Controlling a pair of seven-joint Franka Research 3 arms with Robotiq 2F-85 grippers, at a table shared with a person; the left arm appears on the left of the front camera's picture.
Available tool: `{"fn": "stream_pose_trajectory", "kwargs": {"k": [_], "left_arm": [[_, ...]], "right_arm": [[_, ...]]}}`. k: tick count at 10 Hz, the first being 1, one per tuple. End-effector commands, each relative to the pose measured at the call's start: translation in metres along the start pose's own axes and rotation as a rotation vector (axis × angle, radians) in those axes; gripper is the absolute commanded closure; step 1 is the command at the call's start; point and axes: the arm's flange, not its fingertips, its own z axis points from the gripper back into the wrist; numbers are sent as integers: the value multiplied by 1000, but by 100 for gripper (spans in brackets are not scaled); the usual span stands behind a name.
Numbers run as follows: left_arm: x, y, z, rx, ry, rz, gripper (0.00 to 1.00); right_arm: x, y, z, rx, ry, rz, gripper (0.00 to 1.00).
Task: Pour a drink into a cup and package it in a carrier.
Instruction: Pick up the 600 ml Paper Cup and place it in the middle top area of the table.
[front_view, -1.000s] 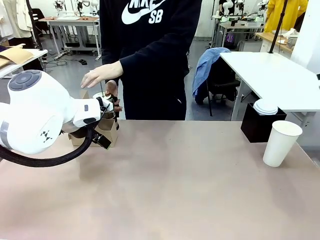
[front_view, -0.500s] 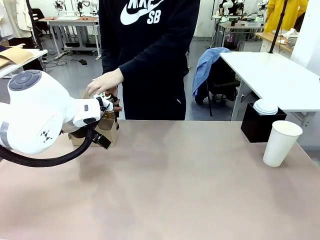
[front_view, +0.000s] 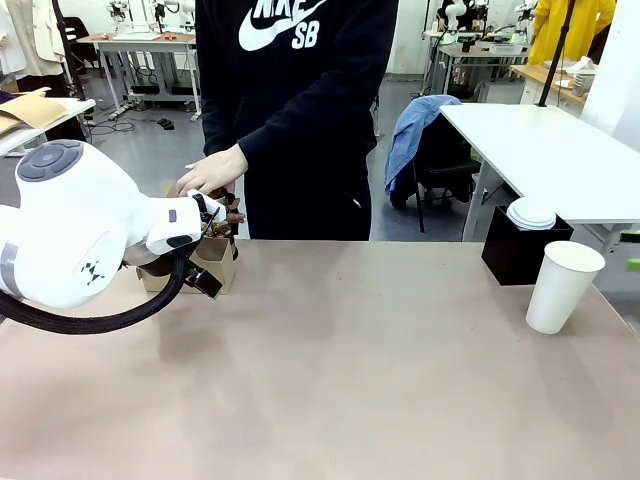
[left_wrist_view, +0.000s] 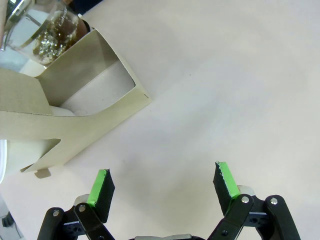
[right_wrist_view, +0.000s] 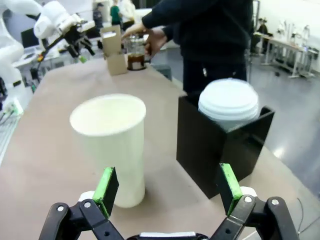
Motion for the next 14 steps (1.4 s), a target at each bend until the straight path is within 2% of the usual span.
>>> {"fn": "stream_pose_trajectory", "kwargs": {"k": [1,3,4,5,7,9,12,14], "left_arm": [[0,0,0,-1,0,0,0],[0,0,0,-1,0,0,0],[0,0,0,-1,0,0,0],[0,0,0,-1,0,0,0],[0,0,0,-1,0,0,0],[0,0,0,-1,0,0,0],[0,0,0,-1,0,0,0],[0,0,0,-1,0,0,0]], "right_arm": [[-14,-26,2,60,-5,31,0],[-28,-23,-1,123,-38,24,0],[-21,-19,-4,197,-79,-27,0],[-34,-24,-11,78,-12,-11,0],[-32,-21,-9,123,-40,-15,0],[-32,-4,-28,121,-110,-30,0],[-30,8,-35,104,-174,-15,0],[-31,15,-44,131,-148,-30,0]]}}
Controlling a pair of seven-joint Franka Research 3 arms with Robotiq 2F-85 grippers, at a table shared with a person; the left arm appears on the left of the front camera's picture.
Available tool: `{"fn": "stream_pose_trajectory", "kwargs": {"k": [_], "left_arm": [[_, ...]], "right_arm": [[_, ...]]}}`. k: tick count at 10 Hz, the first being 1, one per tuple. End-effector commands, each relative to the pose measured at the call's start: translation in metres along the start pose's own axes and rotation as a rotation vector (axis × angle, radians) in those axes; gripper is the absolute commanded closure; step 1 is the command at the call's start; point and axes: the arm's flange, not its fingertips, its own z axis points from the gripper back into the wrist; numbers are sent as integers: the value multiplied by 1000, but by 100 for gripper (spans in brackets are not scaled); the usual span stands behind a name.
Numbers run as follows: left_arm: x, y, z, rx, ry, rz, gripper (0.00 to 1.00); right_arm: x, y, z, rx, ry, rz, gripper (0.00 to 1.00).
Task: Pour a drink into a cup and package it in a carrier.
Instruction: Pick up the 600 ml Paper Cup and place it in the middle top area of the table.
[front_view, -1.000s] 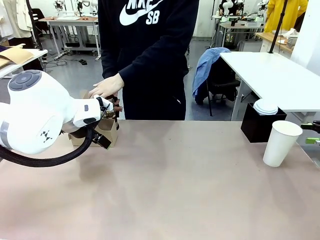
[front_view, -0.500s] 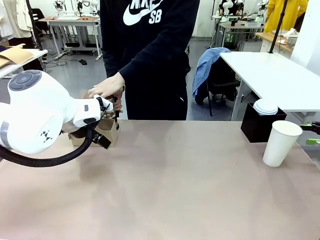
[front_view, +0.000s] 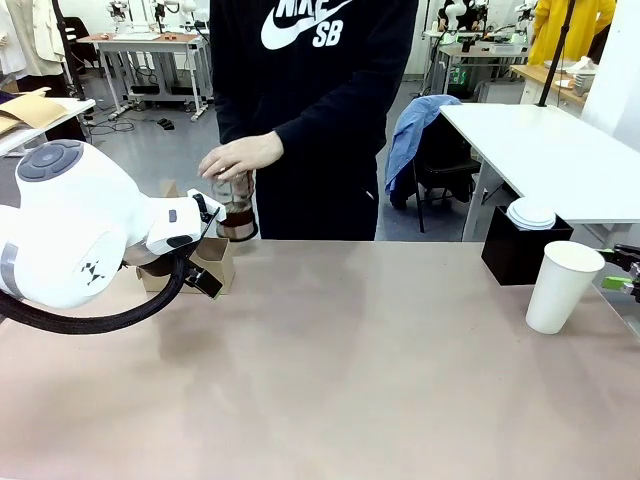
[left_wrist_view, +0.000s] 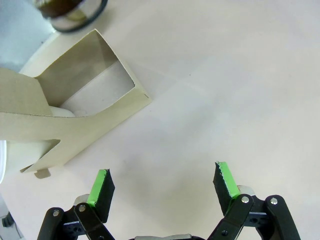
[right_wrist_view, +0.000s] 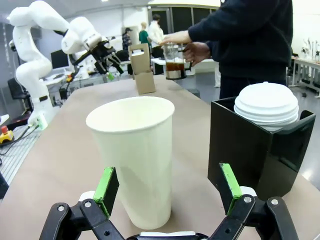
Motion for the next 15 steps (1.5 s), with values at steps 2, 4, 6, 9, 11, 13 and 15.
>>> {"fn": "stream_pose_trajectory", "kwargs": {"k": [2,4,6,9,11,13,15], "left_arm": [[0,0,0,-1,0,1,0],[0,0,0,-1,0,1,0],[0,0,0,-1,0,1,0],[0,0,0,-1,0,1,0],[0,0,0,-1,0,1,0],[0,0,0,-1,0,1,0],[0,0,0,-1,0,1,0]], "right_arm": [[2,9,-17,-7,22,26,0],[-2,11,-23,-21,13,44,0],[-6,13,-28,-32,10,54,0],[-11,17,-38,-29,3,78,0],[-13,18,-47,-24,5,91,0],[-15,22,-54,-2,13,87,0],[-20,26,-65,39,15,63,0]]}}
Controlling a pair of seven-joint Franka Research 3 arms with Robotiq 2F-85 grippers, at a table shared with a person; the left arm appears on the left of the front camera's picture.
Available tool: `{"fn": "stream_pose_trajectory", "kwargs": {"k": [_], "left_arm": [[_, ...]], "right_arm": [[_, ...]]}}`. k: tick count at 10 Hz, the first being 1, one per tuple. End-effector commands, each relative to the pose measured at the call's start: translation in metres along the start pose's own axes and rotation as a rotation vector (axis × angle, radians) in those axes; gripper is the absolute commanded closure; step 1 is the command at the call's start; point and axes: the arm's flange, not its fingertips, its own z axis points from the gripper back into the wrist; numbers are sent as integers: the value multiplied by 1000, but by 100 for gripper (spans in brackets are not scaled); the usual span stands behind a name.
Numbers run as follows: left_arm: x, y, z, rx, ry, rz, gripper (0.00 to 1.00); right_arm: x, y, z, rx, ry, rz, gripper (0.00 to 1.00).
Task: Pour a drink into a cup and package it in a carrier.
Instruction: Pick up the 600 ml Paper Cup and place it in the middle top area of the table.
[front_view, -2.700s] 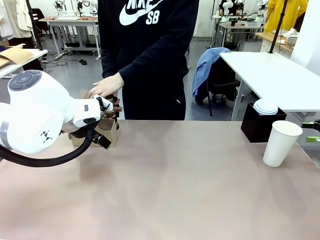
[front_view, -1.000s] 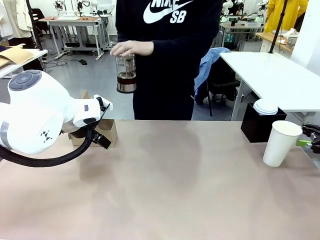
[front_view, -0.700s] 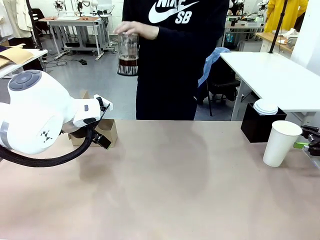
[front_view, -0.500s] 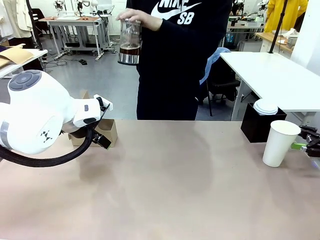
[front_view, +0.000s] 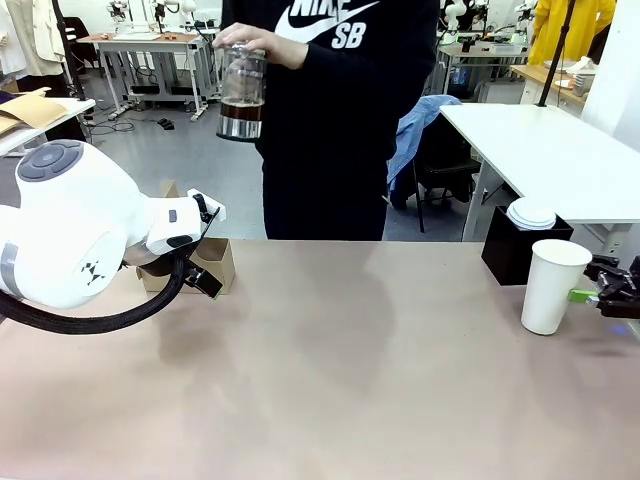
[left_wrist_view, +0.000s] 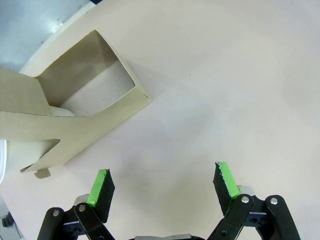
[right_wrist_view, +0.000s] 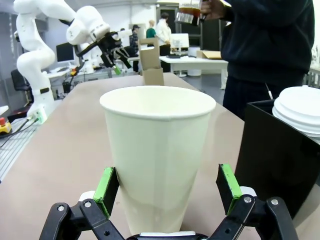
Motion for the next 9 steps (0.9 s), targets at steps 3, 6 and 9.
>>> {"fn": "stream_pose_trajectory", "kwargs": {"k": [3,6,9], "left_arm": [[0,0,0,-1,0,1,0],[0,0,0,-1,0,1,0],[0,0,0,-1,0,1,0]], "right_arm": [[-4,10,-30,30,2,-3,0],[-7,12,-46,49,-5,-9,0],[-10,7,-58,60,15,-31,0]]}}
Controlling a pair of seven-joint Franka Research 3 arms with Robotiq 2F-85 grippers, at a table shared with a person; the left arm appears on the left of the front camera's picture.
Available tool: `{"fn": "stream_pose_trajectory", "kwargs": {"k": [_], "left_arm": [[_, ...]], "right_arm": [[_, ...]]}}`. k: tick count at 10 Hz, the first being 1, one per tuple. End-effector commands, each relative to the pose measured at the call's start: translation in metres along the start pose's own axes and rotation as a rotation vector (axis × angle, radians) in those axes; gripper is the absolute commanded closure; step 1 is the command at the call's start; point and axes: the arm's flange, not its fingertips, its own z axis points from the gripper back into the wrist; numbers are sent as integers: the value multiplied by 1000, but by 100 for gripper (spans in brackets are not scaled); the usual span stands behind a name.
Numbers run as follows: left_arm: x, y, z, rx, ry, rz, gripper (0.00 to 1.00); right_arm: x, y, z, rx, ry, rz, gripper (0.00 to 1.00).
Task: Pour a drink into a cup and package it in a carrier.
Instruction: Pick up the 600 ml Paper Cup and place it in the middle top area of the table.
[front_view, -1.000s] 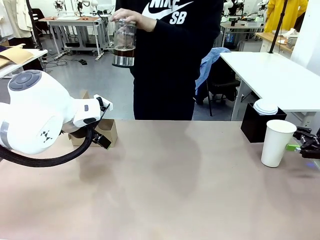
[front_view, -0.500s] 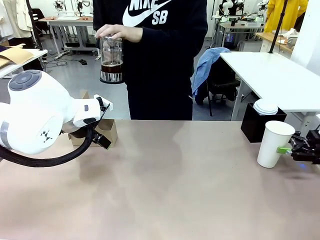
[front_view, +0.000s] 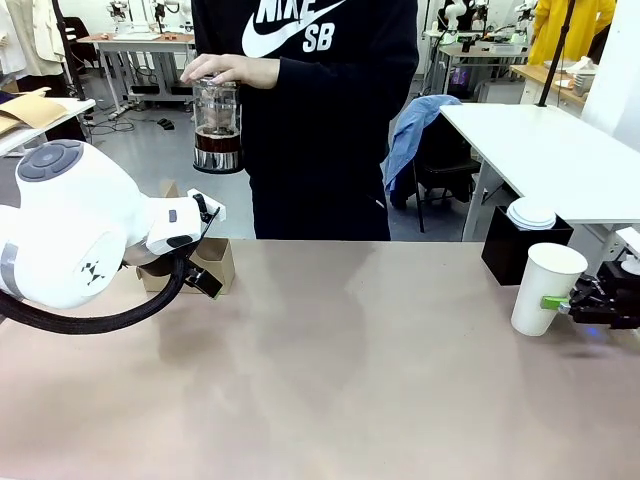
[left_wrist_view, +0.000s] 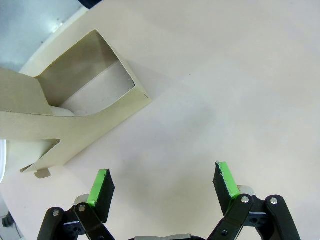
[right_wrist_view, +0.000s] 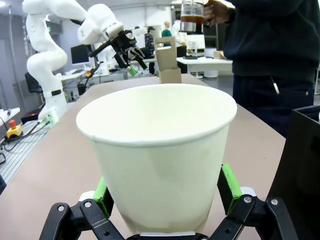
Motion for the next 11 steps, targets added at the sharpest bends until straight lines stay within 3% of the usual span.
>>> {"fn": "stream_pose_trajectory", "kwargs": {"k": [1,2,8,11], "left_arm": [[0,0,0,-1,0,1,0],[0,0,0,-1,0,1,0],[0,0,0,-1,0,1,0],[0,0,0,-1,0,1,0]], "right_arm": [[2,-1,-10,-16,13,2,0],[2,0,-10,9,-12,-10,20],[-2,0,-4,16,3,-8,20],[57,40,-62,-206,-7,-6,20]]}}
